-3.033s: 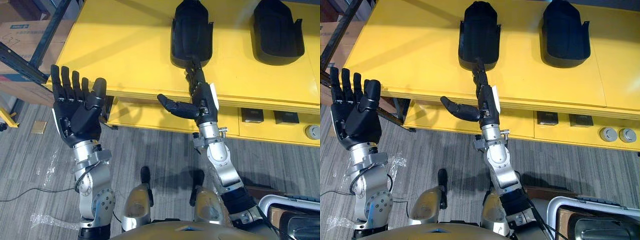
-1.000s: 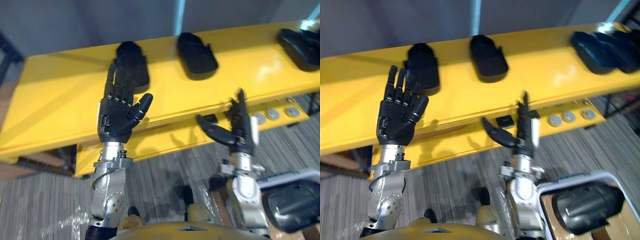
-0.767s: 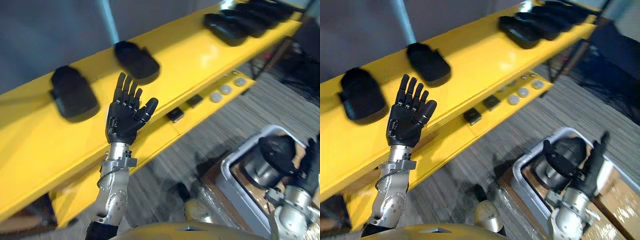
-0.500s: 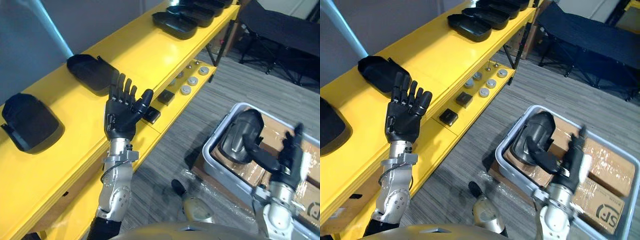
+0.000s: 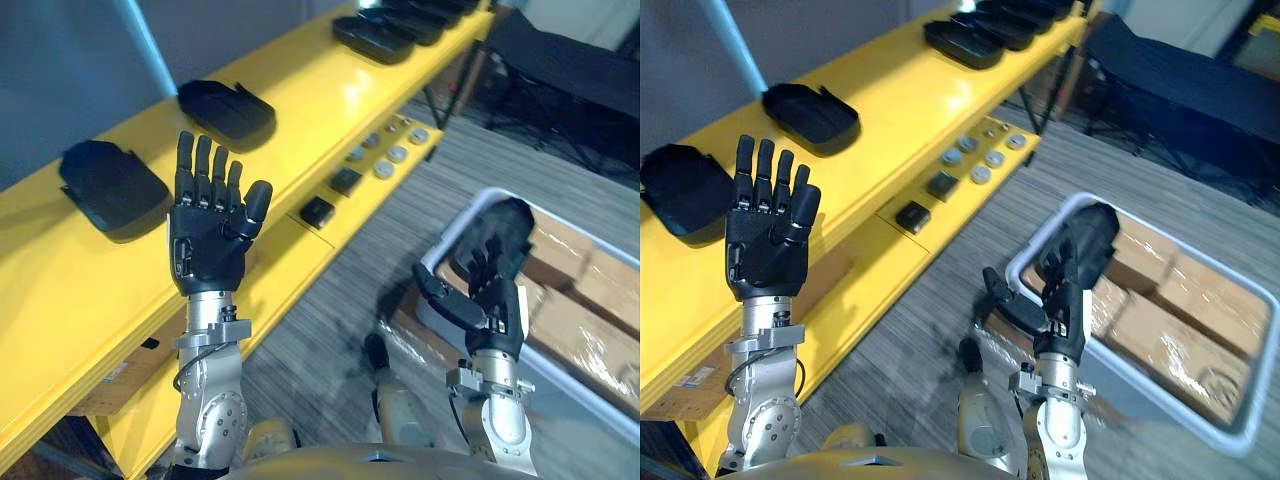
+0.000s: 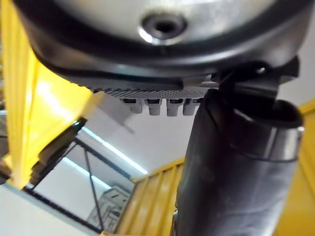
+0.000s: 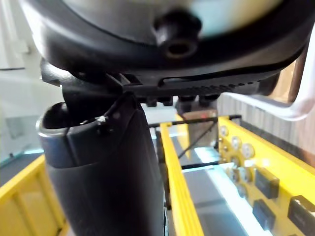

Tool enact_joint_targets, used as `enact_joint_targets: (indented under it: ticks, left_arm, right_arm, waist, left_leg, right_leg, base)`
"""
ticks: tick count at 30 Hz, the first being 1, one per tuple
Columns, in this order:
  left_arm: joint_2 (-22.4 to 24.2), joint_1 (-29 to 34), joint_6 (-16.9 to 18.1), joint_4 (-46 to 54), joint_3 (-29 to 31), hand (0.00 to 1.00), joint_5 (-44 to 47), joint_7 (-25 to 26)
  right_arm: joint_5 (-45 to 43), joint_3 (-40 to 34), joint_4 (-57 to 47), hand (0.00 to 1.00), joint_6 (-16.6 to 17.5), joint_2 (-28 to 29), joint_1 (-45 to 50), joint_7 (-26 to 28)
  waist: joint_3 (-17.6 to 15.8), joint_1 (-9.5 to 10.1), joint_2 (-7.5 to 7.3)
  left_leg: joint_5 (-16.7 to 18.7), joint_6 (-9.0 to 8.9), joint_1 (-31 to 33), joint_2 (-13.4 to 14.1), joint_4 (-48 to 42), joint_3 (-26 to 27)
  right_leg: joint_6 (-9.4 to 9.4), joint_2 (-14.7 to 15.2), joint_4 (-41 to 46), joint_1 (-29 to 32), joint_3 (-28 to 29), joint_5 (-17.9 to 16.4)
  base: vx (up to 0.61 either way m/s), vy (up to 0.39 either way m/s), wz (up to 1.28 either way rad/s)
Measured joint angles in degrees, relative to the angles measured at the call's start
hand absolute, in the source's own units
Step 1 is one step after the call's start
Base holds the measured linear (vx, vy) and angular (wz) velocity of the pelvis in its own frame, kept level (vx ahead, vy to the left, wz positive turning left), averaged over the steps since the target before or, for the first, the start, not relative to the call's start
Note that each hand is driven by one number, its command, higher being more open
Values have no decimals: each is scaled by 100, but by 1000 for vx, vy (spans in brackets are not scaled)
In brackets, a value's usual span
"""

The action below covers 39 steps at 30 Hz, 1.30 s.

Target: Walk over and take three plastic housings, then place them on the shelf

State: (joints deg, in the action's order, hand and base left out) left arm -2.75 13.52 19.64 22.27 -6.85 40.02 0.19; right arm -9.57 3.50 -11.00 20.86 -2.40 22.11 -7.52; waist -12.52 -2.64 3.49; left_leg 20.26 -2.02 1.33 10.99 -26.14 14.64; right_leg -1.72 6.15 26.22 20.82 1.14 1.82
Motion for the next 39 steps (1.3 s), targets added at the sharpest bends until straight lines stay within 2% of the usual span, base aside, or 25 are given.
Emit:
enact_joint_targets:
  ticks: [1,2,4,5,6,7,8,9,10,11,12,13,15,17,18,20,21,22,25,28,32,35,36,39]
  left_arm:
    - [-13,4,-53,-61,36,100,14,-102]
    - [-11,3,-97,-90,83,100,21,-182]
    - [-87,21,-218,-287,107,100,123,-496]
    - [-115,22,-268,-338,73,100,179,-577]
    - [-213,25,-364,-422,-4,100,269,-721]
    - [-276,18,-400,-467,-62,100,278,-781]
    - [-344,6,-521,-517,-216,100,285,-845]
    - [-343,6,-618,-537,-396,100,285,-848]
    - [-325,-2,-648,-571,-472,100,286,-848]
    - [-236,-2,-752,-653,-734,100,331,-841]
    - [-218,29,-835,-678,-1150,100,691,-840]
    - [-224,18,-830,-678,-1186,100,700,-845]
    - [-228,20,-800,-688,-1218,100,751,-872]
    - [-244,15,-720,-702,-1268,100,767,-902]
    - [-259,14,-721,-705,-1314,100,766,-901]
    - [-298,-73,-740,-709,-1382,100,733,-892]
    - [-299,-117,-759,-737,-1388,100,726,-873]
    - [-316,-129,-763,-795,-1389,100,713,-872]
    - [-468,-134,-850,-995,-1369,100,390,-616]
    - [-495,-184,-886,-1125,-1372,100,-18,-268]
    - [-479,-310,-898,-1126,-1400,100,-18,-92]
    - [-554,-526,-898,-1126,-1435,100,-19,-103]
    - [-637,-624,-899,-1128,-1435,100,-17,-104]
    - [-729,-771,-902,-1172,-1475,100,-17,-104]
  right_arm:
    - [12,155,144,100,70,-15,-201,-20]
    - [12,224,261,100,76,-12,-328,-60]
    - [30,549,863,100,30,-6,-769,-310]
    - [30,597,966,100,-16,0,-823,-361]
    - [34,676,1131,100,-96,9,-871,-455]
    - [33,689,1176,100,-148,15,-858,-487]
    - [30,678,1272,100,-205,-32,-838,-576]
    - [31,647,1318,100,-321,-124,-820,-665]
    - [32,621,1341,100,-360,-187,-810,-697]
    - [32,542,1362,100,-463,-358,-727,-719]
    - [250,49,1336,100,-528,-728,-426,-667]
    - [261,-94,1305,100,-540,-842,-320,-668]
    - [234,-200,1285,100,-544,-957,-156,-682]
    - [230,-237,1274,100,-543,-938,-38,-674]
    - [56,-264,1274,100,-536,-907,-19,-680]
    - [-238,-299,1259,100,-511,-768,-63,-804]
    - [-259,-287,1258,100,-510,-613,-109,-906]
    - [-270,-237,1258,100,-511,-511,-119,-936]
    - [-488,-47,1259,100,-511,-279,-72,-932]
    - [-497,-64,1307,100,-514,-220,-91,-946]
    - [-422,-421,2405,100,-524,-513,-1324,-1319]
    - [-498,-874,3163,100,-546,-928,-2830,-1728]
    - [-535,-972,3437,100,-573,-1272,-3659,-1826]
    - [-548,-975,3841,100,-601,-1919,-4819,-1837]
  waist:
    - [30,33,-58]
    - [38,79,-84]
    - [81,213,-177]
    - [102,249,-207]
    - [142,255,-282]
    - [201,247,-382]
    - [215,239,-347]
    - [222,224,-264]
    - [236,200,-223]
    - [264,59,-72]
    - [263,-257,43]
    - [260,-308,69]
    - [270,-320,91]
    - [230,-324,63]
    - [243,-302,93]
    - [255,-278,110]
    - [206,-207,33]
    - [169,-149,-30]
    - [165,-71,-147]
    - [154,-99,-162]
    - [-54,-103,-126]
    - [-509,106,-71]
    - [-738,173,-50]
    - [-970,317,19]
  left_leg:
    - [-254,-33,32,13,303,3]
    - [-359,-61,52,43,427,13]
    - [-679,-261,167,210,737,11]
    - [-733,-323,201,234,754,10]
    - [-806,-444,312,290,725,-13]
    - [-836,-500,381,304,686,-36]
    - [-899,-615,523,356,625,-177]
    - [-966,-738,550,459,705,-309]
    - [-997,-795,536,512,761,-320]
    - [-1077,-899,481,666,883,-352]
    - [-1300,-638,213,743,922,-498]
    - [-1318,-608,212,728,829,-566]
    - [-1332,-578,199,699,822,-580]
    - [-1161,-511,245,618,891,-608]
    - [-1043,-483,224,434,1071,-752]
    - [-1018,-606,214,218,1388,-825]
    - [-1065,-684,220,87,1444,-719]
    - [-1063,-686,222,16,1437,-649]
    - [-1044,-689,239,-63,1339,-559]
    - [-1034,-699,369,-53,1179,-631]
    - [-1093,-719,767,-15,968,-941]
    - [-1152,-732,1083,-33,810,-1134]
    - [-1258,-733,1269,-47,798,-1240]
    - [-1409,-735,1564,-49,789,-1374]
  right_leg:
    - [117,219,551,-152,-87,-341]
    - [146,299,689,-264,-87,-461]
    - [158,592,722,-787,-73,-569]
    - [168,640,639,-909,-64,-562]
    - [346,732,225,-1200,-10,-439]
    - [567,755,-67,-1321,1,-505]
    - [968,668,-463,-1465,-128,-752]
    - [1220,574,-727,-1533,-235,-920]
    - [1309,524,-840,-1557,-300,-990]
    - [1275,350,-1021,-1607,-379,-1065]
    - [1132,167,-1015,-1587,-206,-1140]
    - [1083,168,-1013,-1582,-165,-1160]
    - [1054,172,-1013,-1530,-77,-1163]
    - [996,213,-1082,-1464,-26,-1097]
    - [1041,286,-1202,-1432,-18,-976]
    - [1176,444,-1363,-1313,36,-783]
    - [1259,567,-1548,-1283,95,-578]
    - [1287,634,-1701,-1309,98,-431]
    - [1284,737,-2136,-1446,-112,-41]
    - [1302,751,-2264,-1531,-280,-6]
    - [1235,703,-2440,-1521,-553,175]
    - [1186,698,-2560,-1458,-704,317]
    - [1163,692,-2566,-1339,-778,391]
    - [1125,662,-2623,-1153,-876,540]
  base:
    - [-126,-83,-18]
    - [-108,-168,-19]
    - [-83,-228,-22]
    - [-50,-304,-15]
    - [-41,-326,-7]
    - [-31,-357,-10]
    - [-34,-356,-32]
    - [-35,-350,-44]
    - [-29,-320,-54]
    - [-42,-424,-102]
    - [-51,-399,-105]
    - [-78,-305,-100]
    - [-78,-45,-26]
    - [-87,41,-10]
    - [-114,133,-4]
    - [-155,213,-9]
    - [-147,198,-29]
    - [-147,179,-40]
    - [-79,93,-22]
    - [-42,12,13]
    - [-75,-14,29]
    - [-186,9,27]
    - [-143,-6,24]
    - [-148,-24,21]
